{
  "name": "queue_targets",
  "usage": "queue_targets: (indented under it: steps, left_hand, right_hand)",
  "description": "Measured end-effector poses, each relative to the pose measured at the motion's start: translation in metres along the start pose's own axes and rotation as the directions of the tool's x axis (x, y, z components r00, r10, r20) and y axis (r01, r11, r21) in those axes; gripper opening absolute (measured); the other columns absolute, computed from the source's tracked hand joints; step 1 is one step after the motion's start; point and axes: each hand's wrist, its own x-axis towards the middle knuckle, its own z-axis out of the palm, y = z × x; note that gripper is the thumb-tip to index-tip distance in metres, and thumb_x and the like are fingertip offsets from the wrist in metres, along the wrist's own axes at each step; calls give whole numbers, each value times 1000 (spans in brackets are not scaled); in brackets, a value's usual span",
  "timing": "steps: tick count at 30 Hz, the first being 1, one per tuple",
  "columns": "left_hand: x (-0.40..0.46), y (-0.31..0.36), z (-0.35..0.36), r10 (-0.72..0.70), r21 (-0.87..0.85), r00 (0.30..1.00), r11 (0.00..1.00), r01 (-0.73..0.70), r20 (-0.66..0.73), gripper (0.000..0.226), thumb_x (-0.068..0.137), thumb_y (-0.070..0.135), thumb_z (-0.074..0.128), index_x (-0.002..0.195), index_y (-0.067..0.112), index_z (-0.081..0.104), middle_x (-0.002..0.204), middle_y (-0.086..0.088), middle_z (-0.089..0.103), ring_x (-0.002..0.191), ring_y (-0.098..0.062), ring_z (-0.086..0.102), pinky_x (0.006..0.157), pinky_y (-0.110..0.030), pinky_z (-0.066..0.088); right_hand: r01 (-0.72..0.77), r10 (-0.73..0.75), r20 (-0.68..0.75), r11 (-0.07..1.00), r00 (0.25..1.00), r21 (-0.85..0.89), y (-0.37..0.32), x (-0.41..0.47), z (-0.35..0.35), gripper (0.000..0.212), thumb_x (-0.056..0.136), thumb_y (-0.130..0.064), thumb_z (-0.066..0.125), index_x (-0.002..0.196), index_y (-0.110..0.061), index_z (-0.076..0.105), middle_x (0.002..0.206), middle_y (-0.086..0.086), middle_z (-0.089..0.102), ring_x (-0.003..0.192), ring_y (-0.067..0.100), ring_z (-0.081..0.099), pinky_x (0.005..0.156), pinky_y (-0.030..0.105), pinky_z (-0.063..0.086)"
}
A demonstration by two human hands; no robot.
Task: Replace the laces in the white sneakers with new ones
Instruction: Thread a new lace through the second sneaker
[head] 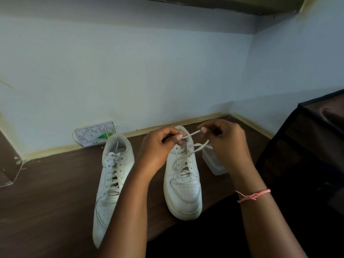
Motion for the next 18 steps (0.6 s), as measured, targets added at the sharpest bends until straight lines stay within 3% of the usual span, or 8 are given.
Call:
queue_targets:
  steps: [3, 6, 8, 10, 13, 18]
  left_hand:
    - [0, -3, -8, -15, -3, 1000, 1000, 15, -11, 15, 94, 20, 63, 96, 29, 75, 83, 9, 74, 80, 5, 63, 78, -20, 46]
    - [0, -4, -9, -22, -13, 1000, 1000, 22, -21, 21, 96, 13, 60, 99, 28, 74, 86, 8, 76, 76, 5, 63, 71, -13, 45]
    - [0, -4, -7, -27, -38, 999, 999, 25, -39, 20, 95, 9, 61, 102, 23, 72, 87, 7, 76, 73, 3, 65, 70, -13, 47]
    - [1, -2, -3, -37, -61, 997, 998, 33, -63, 18, 92, 11, 65, 104, 23, 69, 85, 7, 76, 72, -4, 67, 73, -17, 50]
    - [3, 3, 5, -68, -139, 992, 989, 53, -106, 23, 87, 14, 72, 106, 24, 65, 80, 4, 76, 70, -14, 71, 77, -25, 55]
    - [3, 5, 13, -144, -203, 971, 974, 105, -191, 23, 81, 23, 78, 100, 22, 65, 75, 6, 76, 58, -12, 68, 59, -19, 48]
  right_hand:
    - [8, -32, -154, 988, 987, -157, 1, 0, -5, 12, 92, -24, 63, 83, -31, 69, 71, -14, 66, 86, 14, 61, 97, 41, 33]
    - [-18, -85, -276, 936, 958, -351, 1, -2, -5, 10, 94, -25, 60, 95, -28, 69, 88, -9, 69, 101, 22, 53, 82, 30, 14]
    - [38, -150, -232, 904, 961, -425, -1, -3, -2, 16, 93, -27, 59, 106, -29, 68, 109, -8, 67, 111, 25, 45, 83, 33, 15]
    - [144, -177, -54, 914, 983, -379, -6, -3, 3, 26, 91, -32, 61, 117, -33, 65, 119, -12, 64, 119, 23, 41, 86, 34, 16]
    - [237, -209, 128, 935, 969, -263, -8, -3, 14, 20, 89, -36, 66, 109, -38, 70, 100, -18, 69, 114, 16, 47, 86, 31, 16]
    - [304, -308, 27, 916, 951, -262, 1, -1, 21, 9, 83, -30, 74, 91, -33, 74, 75, -20, 58, 96, 14, 54, 84, 32, 20]
